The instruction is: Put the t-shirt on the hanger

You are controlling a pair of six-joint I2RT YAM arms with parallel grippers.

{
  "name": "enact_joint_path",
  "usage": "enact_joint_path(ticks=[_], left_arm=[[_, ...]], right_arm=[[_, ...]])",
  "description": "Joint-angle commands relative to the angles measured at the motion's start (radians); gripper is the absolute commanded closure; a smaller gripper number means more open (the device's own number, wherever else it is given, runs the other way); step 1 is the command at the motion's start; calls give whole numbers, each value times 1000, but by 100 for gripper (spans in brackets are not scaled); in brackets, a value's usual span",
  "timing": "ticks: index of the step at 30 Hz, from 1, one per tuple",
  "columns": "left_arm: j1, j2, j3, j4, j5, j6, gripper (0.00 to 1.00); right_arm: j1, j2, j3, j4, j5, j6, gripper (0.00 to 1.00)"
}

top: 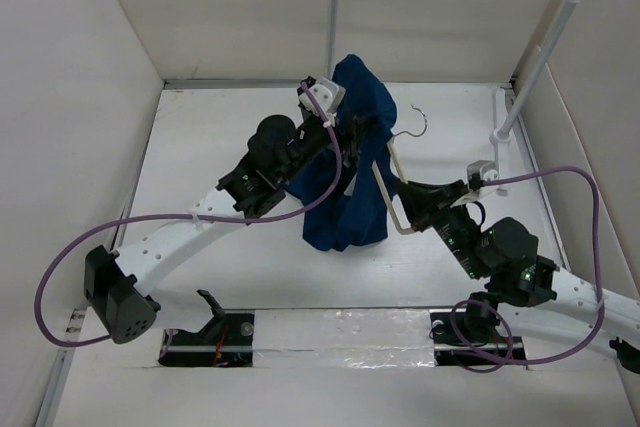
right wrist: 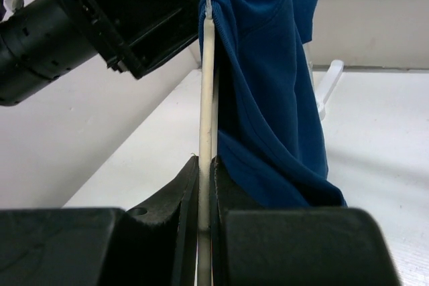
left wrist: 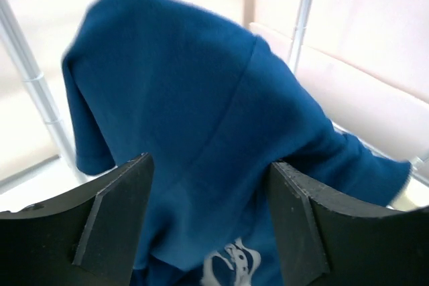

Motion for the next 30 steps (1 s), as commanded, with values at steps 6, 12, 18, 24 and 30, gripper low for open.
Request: enact_joint_path(ticks=[6,12,18,24,30], left_arm=[[2,-81,-37,104,17,91,40],[2,-17,38,35,114,98,36],[2,13,76,12,183,88,76],[2,-71,-36,68,224,-3,100],[2,-202,-272,188,232,-144,100]], right_arm=[[8,-65,88,-93,-73,55,100],[8,-76,105,-130,-119,63,100],[8,-65,112,-133,-134,71,100],[8,-50,100,-66,-39,33,100],[8,67,96,132,163,-110,100]])
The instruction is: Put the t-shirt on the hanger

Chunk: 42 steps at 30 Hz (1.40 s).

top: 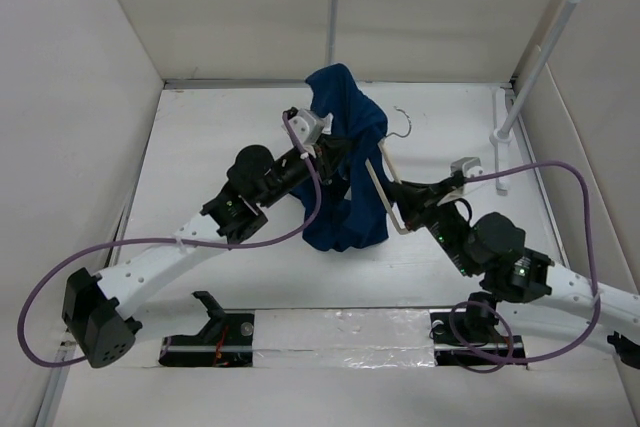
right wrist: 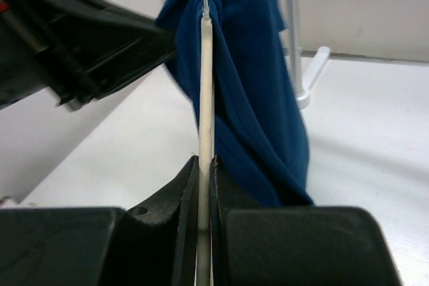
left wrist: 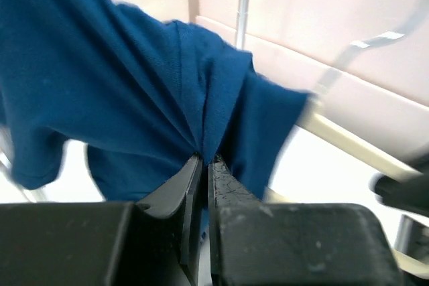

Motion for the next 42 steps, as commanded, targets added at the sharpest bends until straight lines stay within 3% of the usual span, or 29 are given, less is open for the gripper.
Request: enact_joint_path(ticks=[1,13,16,22,23,24,26,30,33,42], left_arm=[[-6,-77,-81,77,65,-105,100],[-6,-191,-136,19,86,-151,100],[-6,-198,-127,-15,36,-168,100],[-6,-206,-84,-114,-41,-200,100],[-6,-211,-78,-125,-102,-212,97],[-6,-224,-78,-133,-120,-225,81],[-6,-250,-73,-145,-209,-254,60],[-6,-269,-50,-144,-191,-297,40],[-6,-257,-29,-100,-147,-365,32],[-6,-147,33,46,-194,-556,35]], right_arm=[[1,55,48,301,147,-115,100],[1,346,80,703,228,-282,100],[1,426,97,778,260,-336,100],[1,406,92,754,223,-311,100],[1,397,91,731,198,-290,100],[1,386,85,705,187,-275,100],[1,351,59,647,177,-241,100],[1,313,40,573,156,-204,100],[1,300,39,518,121,-149,100],[36,286,19,426,59,-58,100]])
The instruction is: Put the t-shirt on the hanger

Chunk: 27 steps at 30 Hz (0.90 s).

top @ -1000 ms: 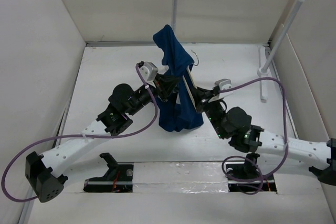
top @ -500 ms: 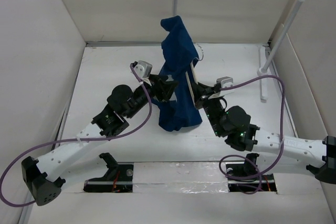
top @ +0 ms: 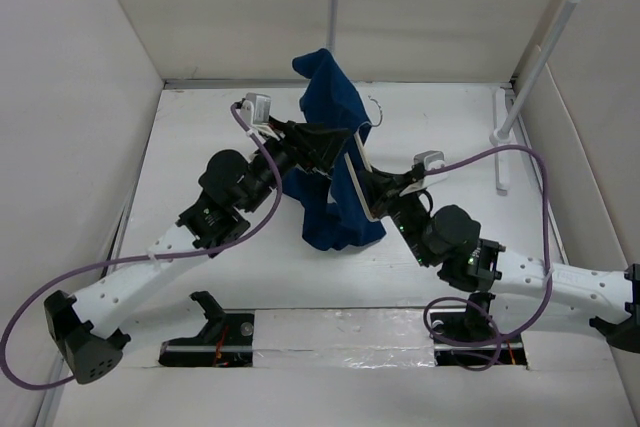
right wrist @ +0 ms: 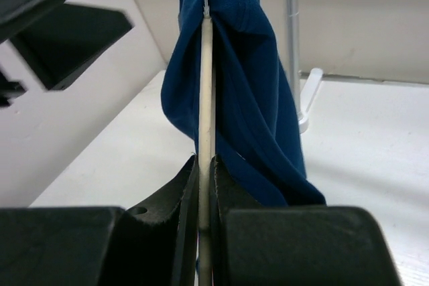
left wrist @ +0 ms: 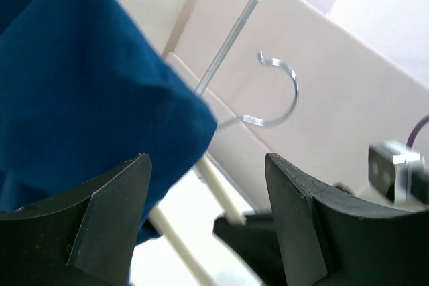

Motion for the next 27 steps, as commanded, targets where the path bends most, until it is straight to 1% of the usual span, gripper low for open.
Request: enact_joint_path(ticks=[1,3,5,6,9,12,14,17,20,21,24,25,27], left_arm=[[-5,48,60,91,-39,-100,35],[9,93,91,73,-40,-132,36],[44,113,76,117,2,-187,36],[44,134,77,131,-5,-206,36],[55,174,91,122,-13,-221,37],[55,179,70,131,-36,-241,39],[55,164,32,156,-75,-252,41],[55,147,10,171,-99,-269,41],[55,170,21,197,-76,-284,42],[55,187,25,200,-56,-290,44],[55,194,2,235,-33,-315,54],[55,191,-11,272,-31,-323,62],[55,184,-38,289,-34,-333,68]], right_arm=[[29,-29,3,36,-29,63,100],[38,-35,0,31,-37,78,100],[64,-40,2,28,-20,80,100],[74,-43,5,22,-15,81,100],[98,-47,9,23,-15,81,100],[130,-50,11,36,14,74,100],[143,-54,11,49,34,63,100],[143,-51,15,62,-3,64,100],[143,-21,38,71,-22,63,100],[143,-6,54,77,-23,60,100],[143,43,78,114,-32,40,100],[143,69,92,134,-32,35,100],[143,94,110,138,-20,23,100]])
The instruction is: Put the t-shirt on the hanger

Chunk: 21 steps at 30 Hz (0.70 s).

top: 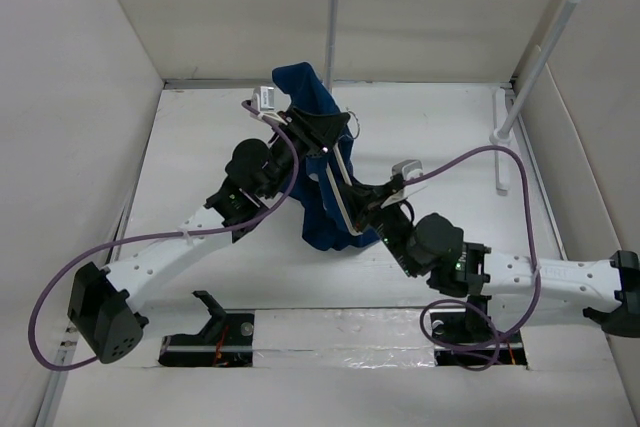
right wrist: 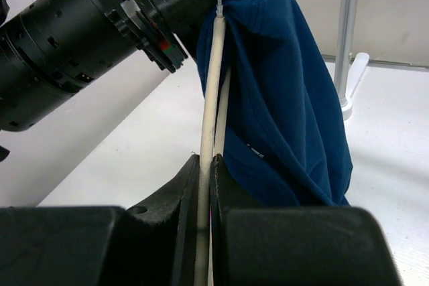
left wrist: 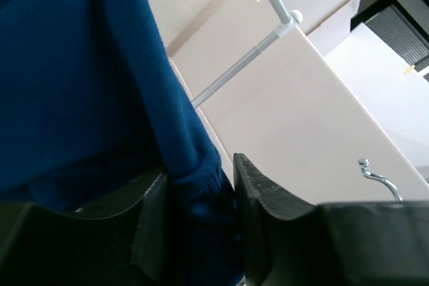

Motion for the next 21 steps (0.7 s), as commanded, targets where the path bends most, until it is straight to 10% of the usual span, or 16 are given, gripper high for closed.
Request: enact_joint_path(ticks=[1,5,9,13,17,18,20,21], left_arm=[[1,-12,-29,101,28,-32,71],[1,-58,-78,75,6,4,100],[41,-175,-192,95,-8,1,100],[127,-288,-310,122,47,-79,100],[226,-354,-377,150,176,-151,100],[236,-369,-385,152,207,-160,100],[236,-384,-390,153,225,-171,100],[236,-394,-387,153,235,-173,100]], right_arm=[[15,31,88,139,-32,-26,100],[15,65,85,131,-44,-8,100],[24,44,25,131,-43,48,100],[24,5,-9,36,-73,111,60],[24,-50,-40,-68,-144,150,40],[24,-58,-52,-76,-179,140,41],[-12,-81,-105,-84,-239,123,94],[-29,-85,-122,-91,-319,123,100]])
